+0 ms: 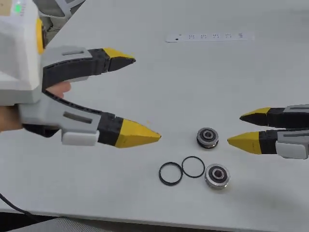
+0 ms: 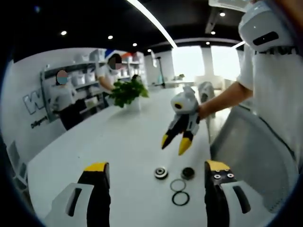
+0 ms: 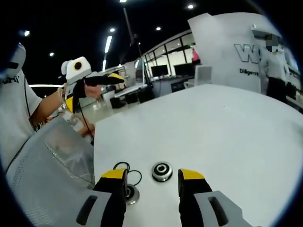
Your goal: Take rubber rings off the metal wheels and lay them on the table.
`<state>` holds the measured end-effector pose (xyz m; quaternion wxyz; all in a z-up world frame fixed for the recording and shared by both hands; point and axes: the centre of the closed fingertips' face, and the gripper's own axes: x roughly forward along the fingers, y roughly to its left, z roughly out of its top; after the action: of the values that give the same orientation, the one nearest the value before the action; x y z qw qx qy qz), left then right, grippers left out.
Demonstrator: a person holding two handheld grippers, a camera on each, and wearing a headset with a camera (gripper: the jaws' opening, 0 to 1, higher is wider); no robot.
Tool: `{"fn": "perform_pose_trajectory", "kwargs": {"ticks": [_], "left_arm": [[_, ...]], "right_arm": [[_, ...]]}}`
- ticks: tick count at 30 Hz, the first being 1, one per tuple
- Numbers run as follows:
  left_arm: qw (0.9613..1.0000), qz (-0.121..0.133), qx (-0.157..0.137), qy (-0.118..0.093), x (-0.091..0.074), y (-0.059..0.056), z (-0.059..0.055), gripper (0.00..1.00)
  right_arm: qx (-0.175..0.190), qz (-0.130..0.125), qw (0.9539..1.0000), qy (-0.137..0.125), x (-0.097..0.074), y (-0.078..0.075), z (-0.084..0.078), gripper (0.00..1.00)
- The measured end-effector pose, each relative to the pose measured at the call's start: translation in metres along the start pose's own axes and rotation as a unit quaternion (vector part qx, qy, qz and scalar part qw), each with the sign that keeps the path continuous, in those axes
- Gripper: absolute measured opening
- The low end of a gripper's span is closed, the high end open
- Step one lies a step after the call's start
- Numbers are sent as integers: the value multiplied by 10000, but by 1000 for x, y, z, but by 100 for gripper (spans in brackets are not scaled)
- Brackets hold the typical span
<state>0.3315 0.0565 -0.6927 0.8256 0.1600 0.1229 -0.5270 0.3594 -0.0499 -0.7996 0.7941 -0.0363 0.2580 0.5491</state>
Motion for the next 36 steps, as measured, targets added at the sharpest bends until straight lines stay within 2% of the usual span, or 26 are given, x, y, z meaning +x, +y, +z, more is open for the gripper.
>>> {"fn": "perform_pose_trajectory", "kwargs": {"ticks": [5,7,10,18,22,26,33,36], "left_arm": [[9999,-122,-24,59,26,-1,-6,84],[9997,-211,71,70,34,-2,-6,80],[9995,-295,106,-21,46,-2,-3,75],[9994,-318,95,-82,78,6,-5,67],[9994,-331,124,36,97,10,-18,63],[9988,-474,-1,130,113,6,-32,58],[9970,-714,-98,295,133,-2,-53,47],[9964,-737,-144,396,138,-1,-63,44]], "right_arm": [[110,-2,9999,80,7,-5,-6,39],[149,3,9998,134,10,-6,-8,39],[163,20,9997,202,13,-7,-12,37],[201,18,9992,356,25,-12,-20,35],[272,-10,9983,521,30,-16,-28,32],[255,27,9979,596,35,-15,-32,32],[247,81,9976,636,42,-15,-36,30],[213,98,9974,684,45,-15,-38,30]]}}
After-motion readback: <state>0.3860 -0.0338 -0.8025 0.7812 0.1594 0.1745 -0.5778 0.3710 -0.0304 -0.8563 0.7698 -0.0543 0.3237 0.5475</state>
